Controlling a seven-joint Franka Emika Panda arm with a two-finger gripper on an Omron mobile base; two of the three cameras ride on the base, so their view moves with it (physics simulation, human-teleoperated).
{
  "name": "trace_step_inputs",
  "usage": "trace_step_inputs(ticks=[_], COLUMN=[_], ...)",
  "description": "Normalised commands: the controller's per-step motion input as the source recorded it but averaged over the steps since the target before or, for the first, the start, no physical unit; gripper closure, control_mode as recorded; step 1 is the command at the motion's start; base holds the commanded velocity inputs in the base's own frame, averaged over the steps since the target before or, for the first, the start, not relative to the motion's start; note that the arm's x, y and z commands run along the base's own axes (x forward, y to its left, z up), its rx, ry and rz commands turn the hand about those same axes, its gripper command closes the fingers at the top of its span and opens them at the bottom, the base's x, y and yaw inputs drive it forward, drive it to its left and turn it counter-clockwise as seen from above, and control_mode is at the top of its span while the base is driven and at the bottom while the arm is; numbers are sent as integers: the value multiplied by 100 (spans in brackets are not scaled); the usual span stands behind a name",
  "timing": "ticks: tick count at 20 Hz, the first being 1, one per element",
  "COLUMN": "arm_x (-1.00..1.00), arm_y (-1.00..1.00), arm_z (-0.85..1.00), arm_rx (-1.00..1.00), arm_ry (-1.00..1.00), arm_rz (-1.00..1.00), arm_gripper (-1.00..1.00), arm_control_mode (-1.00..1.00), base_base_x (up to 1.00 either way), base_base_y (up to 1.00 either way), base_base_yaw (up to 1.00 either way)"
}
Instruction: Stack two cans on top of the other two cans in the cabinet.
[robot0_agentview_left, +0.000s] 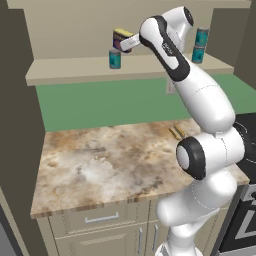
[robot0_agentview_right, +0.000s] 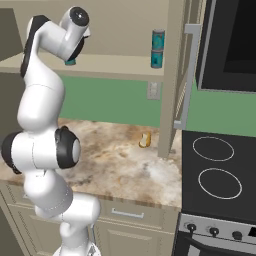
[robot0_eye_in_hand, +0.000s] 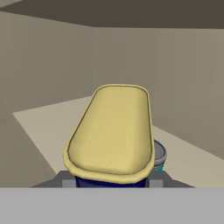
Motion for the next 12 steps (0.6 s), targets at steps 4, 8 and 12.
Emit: trace_step_inputs(ticks=[4, 8, 12], arm_x=[13, 11, 8], arm_y=[1, 0, 0], arm_z=[0, 0, 0], arm_rx=[-1, -4, -4], arm_ry=[0, 0, 1], arm_rz=[2, 1, 0], arm_gripper=[100, 100, 100], arm_control_mode=[-100, -100, -100], base_base_x=[0, 0, 0], base_base_y=[0, 0, 0], base_base_yaw=[0, 0, 0])
